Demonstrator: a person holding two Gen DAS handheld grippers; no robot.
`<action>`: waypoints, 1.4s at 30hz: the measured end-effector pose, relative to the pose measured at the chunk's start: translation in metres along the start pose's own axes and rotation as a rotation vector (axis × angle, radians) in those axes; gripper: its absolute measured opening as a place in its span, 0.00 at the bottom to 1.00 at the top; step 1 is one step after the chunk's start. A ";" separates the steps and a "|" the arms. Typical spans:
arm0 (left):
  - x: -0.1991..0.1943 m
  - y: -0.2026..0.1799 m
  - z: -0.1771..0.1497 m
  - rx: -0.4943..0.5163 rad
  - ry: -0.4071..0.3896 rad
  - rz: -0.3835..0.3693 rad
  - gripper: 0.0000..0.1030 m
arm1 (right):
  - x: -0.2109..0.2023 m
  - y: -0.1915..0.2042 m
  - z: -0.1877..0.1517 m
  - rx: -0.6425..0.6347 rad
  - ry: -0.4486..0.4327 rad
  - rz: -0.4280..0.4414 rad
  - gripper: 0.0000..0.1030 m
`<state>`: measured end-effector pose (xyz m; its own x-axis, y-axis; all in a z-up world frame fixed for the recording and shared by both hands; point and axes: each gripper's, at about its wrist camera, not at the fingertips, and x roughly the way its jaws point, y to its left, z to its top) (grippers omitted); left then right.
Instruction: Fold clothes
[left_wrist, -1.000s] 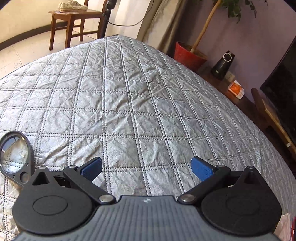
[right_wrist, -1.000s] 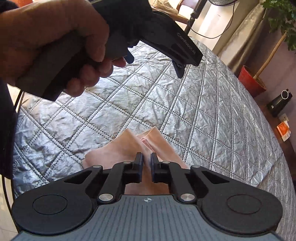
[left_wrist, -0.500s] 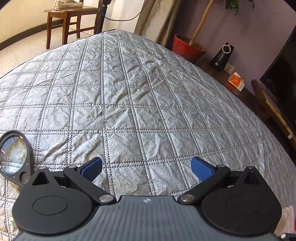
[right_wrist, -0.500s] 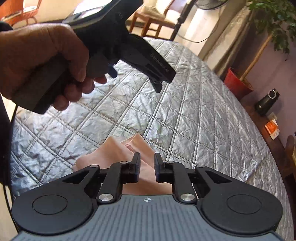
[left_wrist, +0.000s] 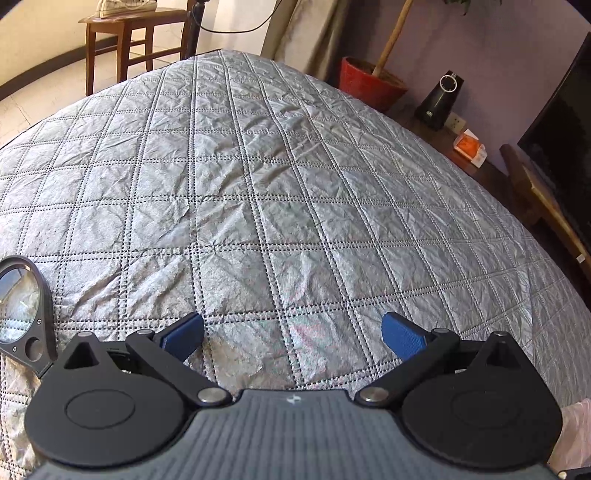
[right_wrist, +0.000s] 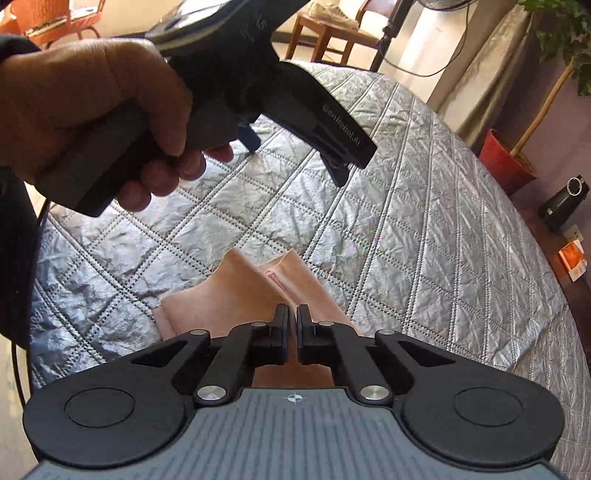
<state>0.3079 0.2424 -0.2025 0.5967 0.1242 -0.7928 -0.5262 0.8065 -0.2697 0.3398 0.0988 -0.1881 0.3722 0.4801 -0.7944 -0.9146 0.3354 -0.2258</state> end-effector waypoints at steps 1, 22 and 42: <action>0.001 -0.001 0.001 -0.001 -0.001 -0.001 0.99 | -0.006 0.001 -0.001 0.005 -0.017 -0.016 0.04; 0.038 -0.034 0.018 0.056 0.003 -0.003 0.99 | -0.022 0.024 -0.025 0.365 -0.091 -0.190 0.80; 0.044 -0.032 0.030 0.077 -0.037 0.051 0.99 | 0.009 0.029 -0.015 0.532 -0.052 -0.165 0.09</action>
<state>0.3688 0.2395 -0.2126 0.5929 0.1868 -0.7833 -0.5095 0.8403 -0.1853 0.3140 0.1012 -0.2105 0.5227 0.4214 -0.7411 -0.6431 0.7656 -0.0183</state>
